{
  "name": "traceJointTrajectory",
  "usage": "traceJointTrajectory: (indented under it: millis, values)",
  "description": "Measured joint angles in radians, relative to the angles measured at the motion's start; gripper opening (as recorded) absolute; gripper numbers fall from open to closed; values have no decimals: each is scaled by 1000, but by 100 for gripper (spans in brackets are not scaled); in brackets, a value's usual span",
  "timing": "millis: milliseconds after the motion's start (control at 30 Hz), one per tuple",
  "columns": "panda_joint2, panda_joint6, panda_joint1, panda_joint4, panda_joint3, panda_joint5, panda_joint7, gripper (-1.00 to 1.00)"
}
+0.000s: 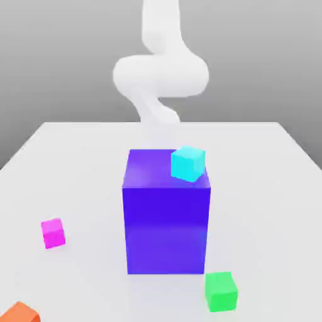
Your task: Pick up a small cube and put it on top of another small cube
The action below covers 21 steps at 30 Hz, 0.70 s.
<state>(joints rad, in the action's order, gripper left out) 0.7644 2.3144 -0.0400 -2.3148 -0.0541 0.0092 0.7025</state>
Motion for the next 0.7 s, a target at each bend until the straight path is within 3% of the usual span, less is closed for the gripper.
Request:
traceJointTrajectory:
  millis: [700]
  values:
    - [-274,132,-308,-128,-467,124,-854,0]
